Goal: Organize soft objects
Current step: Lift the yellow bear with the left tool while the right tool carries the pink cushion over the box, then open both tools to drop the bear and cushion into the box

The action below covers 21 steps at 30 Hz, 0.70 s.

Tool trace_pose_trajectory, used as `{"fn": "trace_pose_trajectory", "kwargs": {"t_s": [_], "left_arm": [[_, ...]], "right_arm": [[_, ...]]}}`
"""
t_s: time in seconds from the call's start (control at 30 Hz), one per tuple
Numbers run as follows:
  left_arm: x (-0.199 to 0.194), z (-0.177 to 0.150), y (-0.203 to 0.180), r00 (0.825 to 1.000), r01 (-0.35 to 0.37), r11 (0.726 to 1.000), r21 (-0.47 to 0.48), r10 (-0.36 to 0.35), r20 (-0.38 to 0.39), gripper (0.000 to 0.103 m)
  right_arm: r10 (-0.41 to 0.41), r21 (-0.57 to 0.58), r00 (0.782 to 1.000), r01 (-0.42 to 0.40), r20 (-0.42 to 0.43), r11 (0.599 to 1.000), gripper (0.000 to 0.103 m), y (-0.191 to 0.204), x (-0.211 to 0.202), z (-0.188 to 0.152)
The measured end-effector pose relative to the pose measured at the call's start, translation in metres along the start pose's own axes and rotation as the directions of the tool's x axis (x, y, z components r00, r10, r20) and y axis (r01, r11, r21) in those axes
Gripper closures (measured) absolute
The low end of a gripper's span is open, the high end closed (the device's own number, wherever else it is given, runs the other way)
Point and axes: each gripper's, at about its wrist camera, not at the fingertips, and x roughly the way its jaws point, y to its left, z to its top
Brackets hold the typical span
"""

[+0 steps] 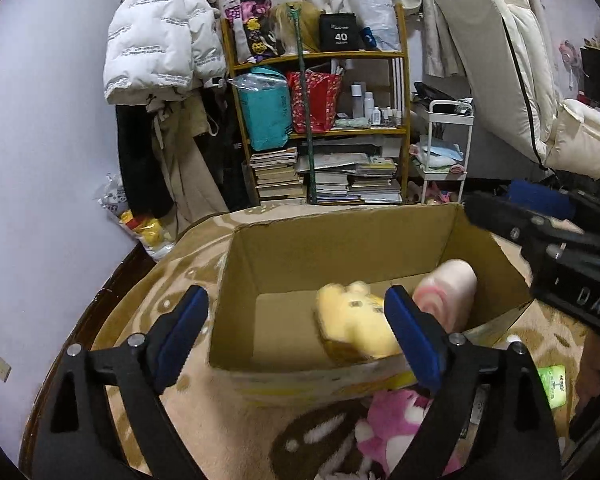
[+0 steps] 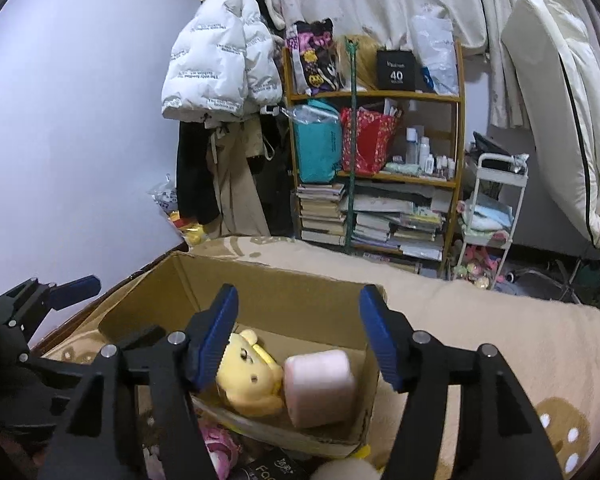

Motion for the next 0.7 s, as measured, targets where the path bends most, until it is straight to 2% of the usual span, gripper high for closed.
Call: {"fn": "trace_pose_trajectory", "kwargs": {"t_s": [0.03, 0.13, 0.2, 0.3, 0.37, 0.57, 0.7], "left_arm": [[-0.002, -0.001, 0.002, 1.000, -0.005, 1.000, -0.001, 0.005, -0.003, 0.013], [-0.010, -0.004, 0.006, 1.000, -0.020, 1.000, -0.013, 0.020, -0.010, 0.006], [-0.016, -0.006, 0.010, 1.000, -0.026, 0.999, -0.028, 0.026, -0.017, 0.001], [-0.021, -0.009, 0.013, 0.999, -0.029, 0.999, -0.035, 0.028, -0.043, 0.001], [-0.025, -0.012, 0.013, 0.998, -0.039, 0.999, -0.028, 0.038, -0.053, 0.001], [-0.051, -0.017, 0.016, 0.997, -0.047, 0.998, -0.041, 0.044, -0.064, 0.001], [-0.065, -0.024, 0.022, 0.996, -0.054, 0.997, -0.061, 0.050, -0.069, 0.001]], "right_arm": [[-0.004, -0.003, 1.000, 0.004, 0.001, 1.000, 0.034, 0.001, -0.002, 0.001], [-0.009, 0.012, 1.000, 0.009, 0.009, 1.000, 0.019, 0.000, -0.012, 0.003], [-0.009, 0.025, 1.000, 0.009, 0.015, 1.000, 0.018, 0.000, -0.019, 0.004], [-0.021, 0.034, 1.000, 0.021, 0.011, 0.999, 0.017, -0.001, -0.030, 0.004], [-0.030, 0.040, 0.999, 0.030, 0.009, 0.999, 0.010, -0.002, -0.037, 0.005], [-0.048, 0.036, 0.999, 0.048, 0.011, 0.998, 0.001, -0.001, -0.064, 0.002], [-0.056, 0.036, 0.998, 0.056, 0.015, 0.998, 0.000, 0.000, -0.085, -0.002]]}}
